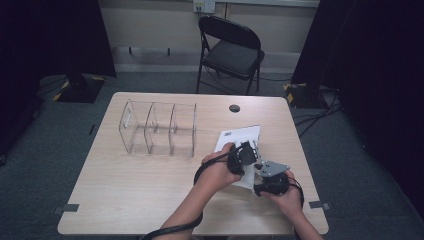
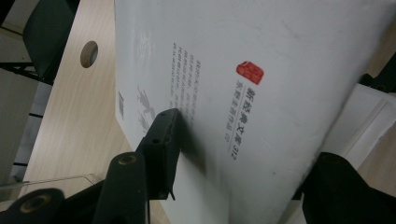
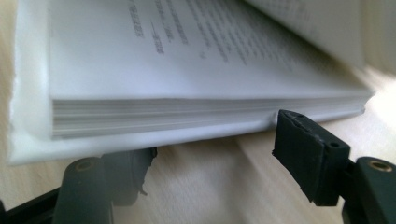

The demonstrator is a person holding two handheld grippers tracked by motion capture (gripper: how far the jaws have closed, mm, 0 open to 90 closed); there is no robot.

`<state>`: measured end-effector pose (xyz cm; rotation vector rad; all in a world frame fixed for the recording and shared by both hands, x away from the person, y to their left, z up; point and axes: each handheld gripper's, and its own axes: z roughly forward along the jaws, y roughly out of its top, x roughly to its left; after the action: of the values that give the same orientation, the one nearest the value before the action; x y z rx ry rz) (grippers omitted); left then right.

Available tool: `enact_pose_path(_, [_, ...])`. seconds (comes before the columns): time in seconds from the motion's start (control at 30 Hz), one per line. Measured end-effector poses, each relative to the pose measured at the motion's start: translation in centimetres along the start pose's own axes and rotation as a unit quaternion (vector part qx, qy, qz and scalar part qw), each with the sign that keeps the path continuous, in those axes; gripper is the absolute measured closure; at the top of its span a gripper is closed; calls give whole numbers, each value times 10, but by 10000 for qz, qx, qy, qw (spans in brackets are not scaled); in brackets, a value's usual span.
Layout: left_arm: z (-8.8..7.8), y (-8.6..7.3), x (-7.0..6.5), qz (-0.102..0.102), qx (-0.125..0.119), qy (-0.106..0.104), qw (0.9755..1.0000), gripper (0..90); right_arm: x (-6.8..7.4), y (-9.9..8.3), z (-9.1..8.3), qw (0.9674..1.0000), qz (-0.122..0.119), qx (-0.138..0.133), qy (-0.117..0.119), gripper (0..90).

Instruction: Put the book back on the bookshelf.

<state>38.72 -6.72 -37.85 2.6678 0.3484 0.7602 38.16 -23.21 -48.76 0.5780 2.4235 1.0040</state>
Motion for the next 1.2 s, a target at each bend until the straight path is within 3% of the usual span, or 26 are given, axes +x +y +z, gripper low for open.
enact_pose_path(0.1, [-1, 2, -1, -98, 56, -46, 9999, 509, 1, 4, -3, 9997, -193, 13, -138, 277])
enact_pose_path(0.43, [-3, 6, 1, -48, 112, -64, 9999, 507, 1, 8, -6, 9982, -508, -50, -298, 247])
enact_pose_path(0.87, [-4, 9, 2, -92, 186, -87, 9997, 507, 0, 14, -7, 9950, -986, -27, -165, 290])
enact_pose_path(1.03, [-4, 10, 3, -141, 190, -131, 9996, 507, 0, 17, -8, 9916, -1282, -57, -171, 313])
enact_pose_path(1.17, [-5, 11, 3, -242, 250, -148, 9993, 506, 2, 22, -11, 9869, -1597, -174, -170, 403])
enact_pose_path(1.2, [-6, 12, 4, -103, 252, -97, 9996, 504, 3, 24, -13, 9857, -1666, -134, -196, 431])
